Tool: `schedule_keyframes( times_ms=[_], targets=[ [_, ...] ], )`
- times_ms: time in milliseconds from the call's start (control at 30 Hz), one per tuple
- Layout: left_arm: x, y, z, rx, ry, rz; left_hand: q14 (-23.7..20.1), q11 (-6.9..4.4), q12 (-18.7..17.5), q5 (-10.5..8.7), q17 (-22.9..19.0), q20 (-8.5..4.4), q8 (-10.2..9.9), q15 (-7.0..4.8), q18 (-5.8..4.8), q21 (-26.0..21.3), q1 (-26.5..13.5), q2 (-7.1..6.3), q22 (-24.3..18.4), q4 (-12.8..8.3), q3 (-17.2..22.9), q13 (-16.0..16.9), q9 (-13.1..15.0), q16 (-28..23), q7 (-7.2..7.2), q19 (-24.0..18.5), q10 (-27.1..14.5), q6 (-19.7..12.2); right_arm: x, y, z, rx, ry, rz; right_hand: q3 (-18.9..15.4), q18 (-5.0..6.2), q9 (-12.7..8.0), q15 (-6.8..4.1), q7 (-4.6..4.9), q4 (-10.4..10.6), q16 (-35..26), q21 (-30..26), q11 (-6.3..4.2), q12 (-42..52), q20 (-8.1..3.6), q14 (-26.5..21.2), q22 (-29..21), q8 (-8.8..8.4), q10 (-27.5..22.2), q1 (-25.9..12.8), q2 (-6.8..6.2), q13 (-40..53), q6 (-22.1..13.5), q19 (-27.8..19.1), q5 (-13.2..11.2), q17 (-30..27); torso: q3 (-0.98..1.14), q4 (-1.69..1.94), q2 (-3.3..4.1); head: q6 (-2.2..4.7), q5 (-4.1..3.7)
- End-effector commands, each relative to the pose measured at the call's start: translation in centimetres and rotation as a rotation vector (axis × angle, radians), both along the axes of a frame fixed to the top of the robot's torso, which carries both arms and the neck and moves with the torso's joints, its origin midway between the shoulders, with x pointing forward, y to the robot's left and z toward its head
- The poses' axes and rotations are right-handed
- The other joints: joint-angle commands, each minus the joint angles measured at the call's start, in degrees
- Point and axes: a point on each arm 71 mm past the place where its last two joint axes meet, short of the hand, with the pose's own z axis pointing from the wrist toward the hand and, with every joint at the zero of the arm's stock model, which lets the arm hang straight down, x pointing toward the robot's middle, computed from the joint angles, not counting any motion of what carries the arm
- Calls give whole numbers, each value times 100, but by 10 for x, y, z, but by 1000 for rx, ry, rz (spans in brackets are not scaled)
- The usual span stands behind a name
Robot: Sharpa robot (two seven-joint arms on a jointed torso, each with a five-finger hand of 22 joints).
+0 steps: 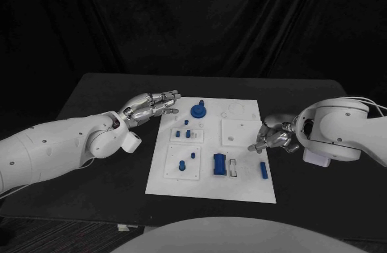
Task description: Assemble the parts on the task board
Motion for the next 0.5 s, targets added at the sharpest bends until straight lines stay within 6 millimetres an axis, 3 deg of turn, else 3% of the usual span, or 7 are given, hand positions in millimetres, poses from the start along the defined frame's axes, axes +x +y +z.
schedule_keyframes(
  times_ms=[33, 100, 233, 367, 400, 500],
  targets=[
    [0, -1, 1, -14, -2, 0, 4, 42, 19, 35, 4, -1, 20, 13, -27, 17, 16, 25, -13, 1, 48, 7, 7, 23, -2, 25, -10, 39, -1, -10, -5, -221, -67, 67, 0, 104, -36, -35, -7, 70, -13, 29, -41, 15, 1, 391, 886, -42, 584, -46, 15, 1510, 123, -26, -85, 347, 11, -16, 14, 0, 17],
    [0, 0, 1, -14, -2, 0, 4, 42, 19, 35, 4, -1, 20, 13, -27, 17, 16, 25, -13, 1, 48, 7, 7, 23, -2, 25, -10, 39, -4, -12, -9, -236, -73, 72, -3, 97, -60, -47, -28, 129, -4, 63, -55, 15, -7, 396, 898, -52, 584, -106, 21, 1510, 233, -6, -125, 366, 14, -19, 14, 0, 19],
    [0, 0, 1, -13, -1, 1, 4, 42, 19, 35, 4, -1, 20, 13, -27, 17, 16, 25, -13, 1, 48, 7, 7, 23, -2, 25, -10, 39, -8, -11, -15, -246, -91, 79, -13, 92, -88, -76, -60, 222, 6, 81, -83, 15, -31, 402, 907, -86, 584, -200, 23, 1510, 391, 14, -269, 384, 14, 11, 10, 0, -35],
    [-1, 0, 0, -14, 0, -1, 1, 44, 20, 38, 3, -1, 21, 12, -28, 17, 17, 25, -16, -2, 53, 7, 7, 21, 0, 24, -8, 41, -10, -9, -16, -259, -126, 95, -34, 85, -108, -88, -60, 309, 14, 114, -82, 15, -45, 407, 919, -132, 584, -293, 26, 1510, 431, 33, -384, 400, 19, -1, 17, 0, -55],
    [-1, 0, 0, -14, 1, -2, 1, 44, 20, 38, 3, -1, 21, 12, -28, 17, 17, 25, -16, -2, 53, 7, 7, 21, 0, 24, -8, 41, -11, -8, -17, -260, -135, 99, -64, 81, -114, -95, -59, 396, 19, 129, -80, 15, -54, 410, 925, -155, 584, -388, 31, 1510, 467, 45, -567, 407, 20, -3, 18, 0, -59],
    [-1, 0, 0, -14, 1, -3, 1, 44, 20, 38, 3, -1, 21, 12, -28, 17, 17, 25, -16, -2, 53, 7, 7, 21, 0, 24, -8, 41, -12, -6, -17, -259, -152, 103, -88, 70, -116, -106, -60, 454, 29, 187, -78, 15, -63, 415, 942, -171, 584, -461, 32, 1510, 502, 70, -674, 423, 19, 1, 20, 0, -71]
  ],
)
